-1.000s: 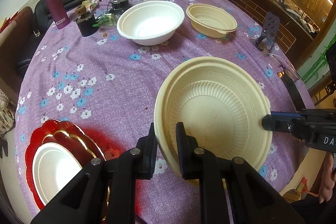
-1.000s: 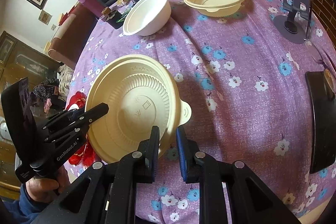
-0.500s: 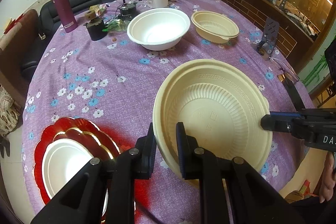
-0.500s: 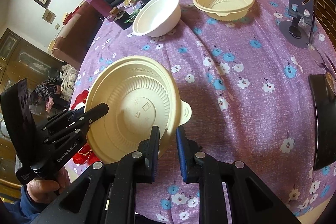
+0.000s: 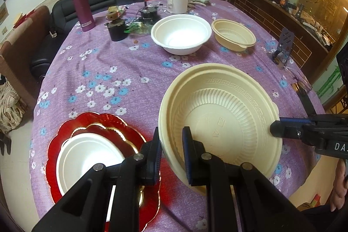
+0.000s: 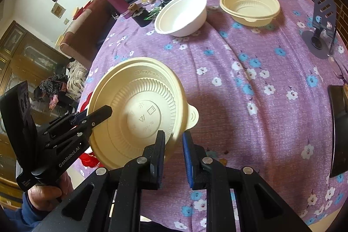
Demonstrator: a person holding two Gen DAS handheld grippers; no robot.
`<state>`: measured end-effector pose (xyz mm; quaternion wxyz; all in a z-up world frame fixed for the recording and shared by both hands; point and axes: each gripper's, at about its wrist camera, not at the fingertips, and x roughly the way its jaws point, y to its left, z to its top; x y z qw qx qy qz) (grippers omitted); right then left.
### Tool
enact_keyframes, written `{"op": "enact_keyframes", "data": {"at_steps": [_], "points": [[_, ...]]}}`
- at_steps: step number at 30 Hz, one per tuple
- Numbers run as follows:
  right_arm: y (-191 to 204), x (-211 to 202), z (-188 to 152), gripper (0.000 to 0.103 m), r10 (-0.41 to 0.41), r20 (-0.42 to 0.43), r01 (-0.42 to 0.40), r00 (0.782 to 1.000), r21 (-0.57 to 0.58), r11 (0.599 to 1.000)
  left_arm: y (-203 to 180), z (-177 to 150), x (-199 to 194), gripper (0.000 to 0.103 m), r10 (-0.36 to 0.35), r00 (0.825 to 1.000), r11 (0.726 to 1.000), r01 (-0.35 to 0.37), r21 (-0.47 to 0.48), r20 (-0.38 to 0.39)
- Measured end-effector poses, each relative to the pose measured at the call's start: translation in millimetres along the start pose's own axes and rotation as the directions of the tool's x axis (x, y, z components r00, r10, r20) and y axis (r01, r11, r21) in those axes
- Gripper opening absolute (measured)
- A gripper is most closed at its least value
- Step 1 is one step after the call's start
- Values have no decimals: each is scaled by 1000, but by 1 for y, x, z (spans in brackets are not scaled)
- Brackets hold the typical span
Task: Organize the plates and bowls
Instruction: 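Carry the beige bowl over the red and white plate stack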
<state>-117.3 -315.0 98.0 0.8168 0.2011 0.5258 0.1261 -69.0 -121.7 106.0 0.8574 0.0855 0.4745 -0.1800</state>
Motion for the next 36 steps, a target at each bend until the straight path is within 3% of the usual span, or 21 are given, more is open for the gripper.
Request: {"op": "enact_keyframes", "data": {"at_steps": [18,36], "points": [[47,17,4,18,30,-20,-31,999,-81,996,47,-18,-23,16,53,998,996,-51,-76,24],[102,58,9,18,69,-71,-79,995,-150,986,111,-41,-32,16,113,994,982,-112,-150,0]]}}
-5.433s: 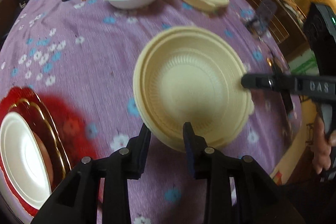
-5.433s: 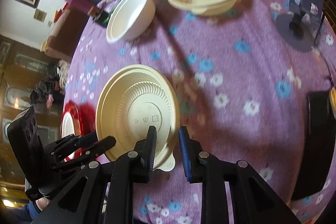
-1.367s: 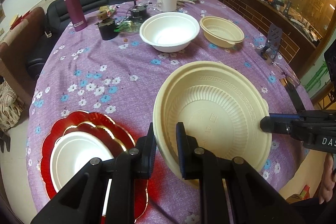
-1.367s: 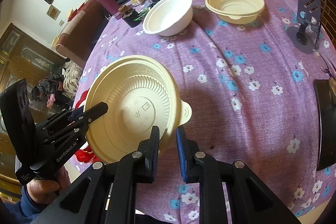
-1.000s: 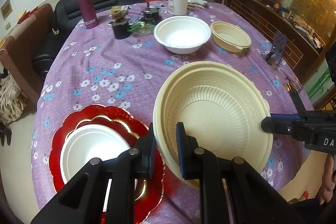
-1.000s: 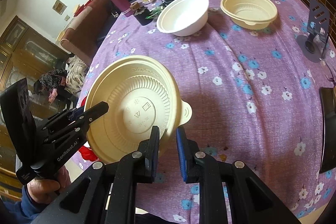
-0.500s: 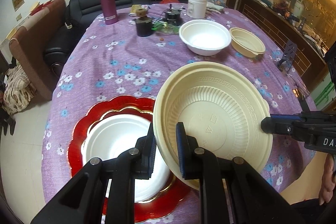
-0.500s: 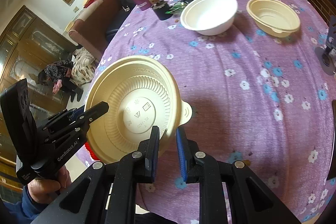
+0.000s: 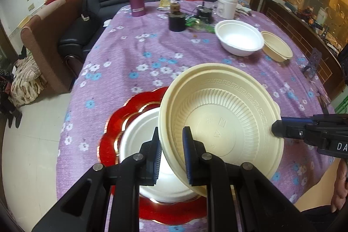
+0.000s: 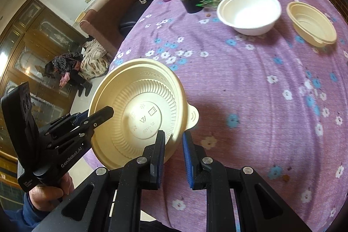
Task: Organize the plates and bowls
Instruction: 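Carry the beige bowl over the red and white plate stack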
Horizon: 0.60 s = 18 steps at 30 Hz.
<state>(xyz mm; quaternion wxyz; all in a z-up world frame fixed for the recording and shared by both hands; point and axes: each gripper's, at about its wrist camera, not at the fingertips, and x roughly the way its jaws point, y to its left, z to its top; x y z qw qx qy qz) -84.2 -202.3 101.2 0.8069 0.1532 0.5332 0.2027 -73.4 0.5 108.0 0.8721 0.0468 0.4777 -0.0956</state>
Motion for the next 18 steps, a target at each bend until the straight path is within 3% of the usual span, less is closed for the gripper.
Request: {"op": "enact_keyframes", "data": {"at_steps": [18], "points": [[40,52,8,19,26,-98,-33,995,-66,997,52,-21,11,17,26,998,996,-30,-87,-53]]}}
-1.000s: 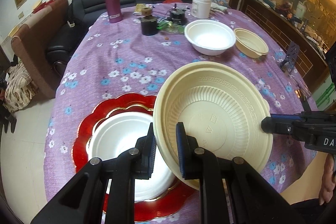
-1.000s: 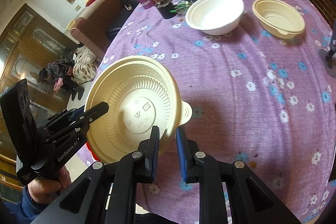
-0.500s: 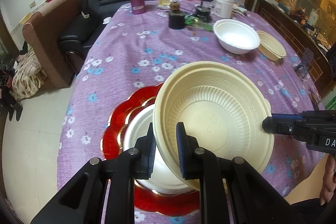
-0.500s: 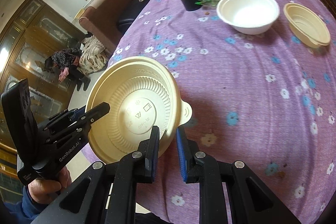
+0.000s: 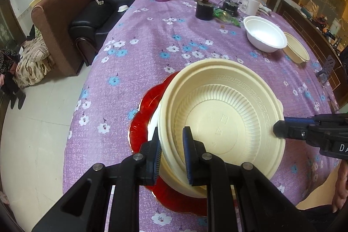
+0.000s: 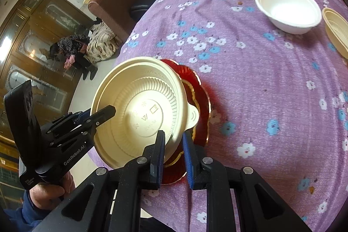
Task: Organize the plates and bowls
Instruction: 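Carry the beige bowl over the red and white plate stack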
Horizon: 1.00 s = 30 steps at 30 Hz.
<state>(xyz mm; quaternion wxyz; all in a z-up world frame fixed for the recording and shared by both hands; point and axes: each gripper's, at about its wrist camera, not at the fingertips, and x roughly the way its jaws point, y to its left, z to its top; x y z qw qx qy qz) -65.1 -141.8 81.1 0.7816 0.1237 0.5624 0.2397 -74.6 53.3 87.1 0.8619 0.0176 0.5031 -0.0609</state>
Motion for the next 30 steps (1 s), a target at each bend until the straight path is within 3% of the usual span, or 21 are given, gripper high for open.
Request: {"op": "enact_keyframes", "data": {"at_steps": [30], "points": [[5,1,-7,21,23,-18,-23,1000,-8,1000,-2,-12,-4,22,-11,1000,1000,11,-14,-23]]}}
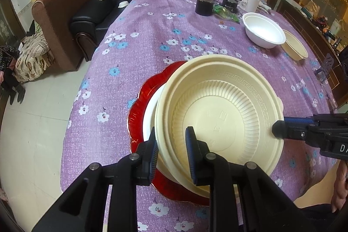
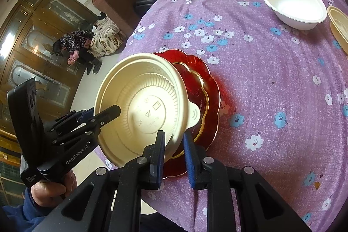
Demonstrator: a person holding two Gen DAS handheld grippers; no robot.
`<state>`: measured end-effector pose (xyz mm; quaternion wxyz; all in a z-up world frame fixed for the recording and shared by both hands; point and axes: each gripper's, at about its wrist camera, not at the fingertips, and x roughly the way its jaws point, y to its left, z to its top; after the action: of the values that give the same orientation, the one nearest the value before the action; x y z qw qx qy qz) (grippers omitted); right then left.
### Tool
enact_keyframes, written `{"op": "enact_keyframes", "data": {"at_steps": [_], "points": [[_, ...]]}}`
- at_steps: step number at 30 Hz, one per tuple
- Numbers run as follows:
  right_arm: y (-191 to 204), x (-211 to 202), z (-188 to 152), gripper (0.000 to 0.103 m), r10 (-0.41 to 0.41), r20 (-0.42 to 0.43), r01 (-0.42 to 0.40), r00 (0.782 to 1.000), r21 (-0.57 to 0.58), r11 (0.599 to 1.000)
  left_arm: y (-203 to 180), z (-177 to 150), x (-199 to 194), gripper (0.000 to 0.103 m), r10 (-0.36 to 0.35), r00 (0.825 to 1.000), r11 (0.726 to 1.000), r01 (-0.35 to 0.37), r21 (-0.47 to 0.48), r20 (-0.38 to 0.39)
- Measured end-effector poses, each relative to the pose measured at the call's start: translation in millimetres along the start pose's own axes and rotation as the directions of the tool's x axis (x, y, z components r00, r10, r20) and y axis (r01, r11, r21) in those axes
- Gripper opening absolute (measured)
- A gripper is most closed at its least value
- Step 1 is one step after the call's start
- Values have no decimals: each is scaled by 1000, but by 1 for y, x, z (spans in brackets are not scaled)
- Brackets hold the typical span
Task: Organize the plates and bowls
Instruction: 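Carry the beige bowl over the red and white plate stack, then lower the beige bowl onto the white plate and open the left gripper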
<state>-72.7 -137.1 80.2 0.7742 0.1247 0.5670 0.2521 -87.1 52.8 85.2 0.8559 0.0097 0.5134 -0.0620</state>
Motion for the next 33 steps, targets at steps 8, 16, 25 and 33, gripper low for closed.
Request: {"op": "enact_keyframes", "data": {"at_steps": [8,16,25,33], "points": [[-2,2,0,21,6,-2,-6,1000,9,1000,-2,0,1,22,-1,1000,1000,1,4,3],[-6,-2,1,21,12,5,-12,1000,9,1000,5,10,3,24,-8,1000,1000,8,-22,4],[-7,-8,0,25,30,5,-30,1000,-10,999,17,18,-1,30,5,1000,998,-4,-65,21],[-4,-13,-6,29,56,2,-56,998,-42,998,23,21,-4,31,18,999,996,-16,-83,30]]}}
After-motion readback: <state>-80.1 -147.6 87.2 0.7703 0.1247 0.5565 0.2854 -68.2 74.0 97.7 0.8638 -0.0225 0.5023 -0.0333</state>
